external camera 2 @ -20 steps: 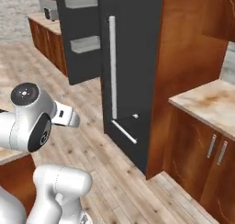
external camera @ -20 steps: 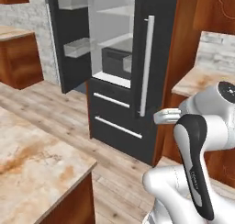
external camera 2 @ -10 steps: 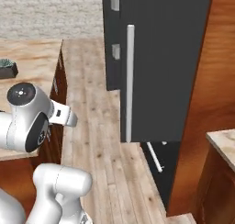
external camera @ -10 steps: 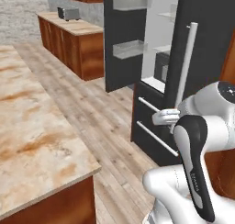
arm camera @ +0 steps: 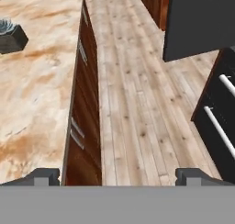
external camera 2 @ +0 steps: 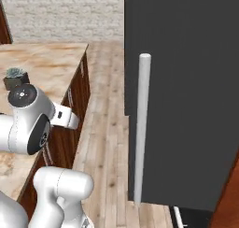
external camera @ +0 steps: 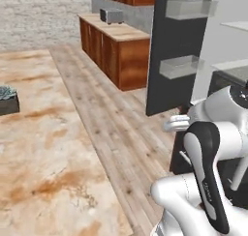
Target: Take a sugar cube from the saucer and place it inside the coffee. Then, grab milk from the fridge and place it next to the coffee on the counter to sweeten the coffee.
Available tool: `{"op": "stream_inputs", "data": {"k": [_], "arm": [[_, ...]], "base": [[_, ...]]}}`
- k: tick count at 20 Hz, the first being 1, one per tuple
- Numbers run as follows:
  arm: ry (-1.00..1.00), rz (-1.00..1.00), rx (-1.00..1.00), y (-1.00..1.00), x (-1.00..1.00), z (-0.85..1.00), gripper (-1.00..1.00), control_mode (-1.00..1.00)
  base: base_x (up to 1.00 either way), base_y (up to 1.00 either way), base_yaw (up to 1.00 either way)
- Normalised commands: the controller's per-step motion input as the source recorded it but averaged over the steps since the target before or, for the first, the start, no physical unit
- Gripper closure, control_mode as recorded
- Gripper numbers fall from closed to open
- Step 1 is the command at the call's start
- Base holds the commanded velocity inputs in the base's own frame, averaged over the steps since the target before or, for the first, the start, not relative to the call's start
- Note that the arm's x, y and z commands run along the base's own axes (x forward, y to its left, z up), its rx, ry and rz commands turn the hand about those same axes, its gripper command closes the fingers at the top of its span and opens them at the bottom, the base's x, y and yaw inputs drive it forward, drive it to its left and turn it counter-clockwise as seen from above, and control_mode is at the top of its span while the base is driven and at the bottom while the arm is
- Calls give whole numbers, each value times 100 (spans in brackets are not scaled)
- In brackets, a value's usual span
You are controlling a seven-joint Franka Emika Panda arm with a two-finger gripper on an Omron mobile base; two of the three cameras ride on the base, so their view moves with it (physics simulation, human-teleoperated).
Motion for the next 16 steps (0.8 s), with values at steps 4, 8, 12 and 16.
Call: {"op": "stream_inputs", "data": {"k": [4, 8, 12, 16], "arm": [[0, 0, 0, 0, 0, 0, -100, 100], [0, 0, 0, 0, 0, 0, -100, 100], [0, 0, 0, 0, 0, 0, -100, 100], [0, 0, 0, 0, 0, 0, -100, 100]], "base": [[100, 0, 11], [100, -2, 0], [100, 0, -9], [100, 3, -39]]}}
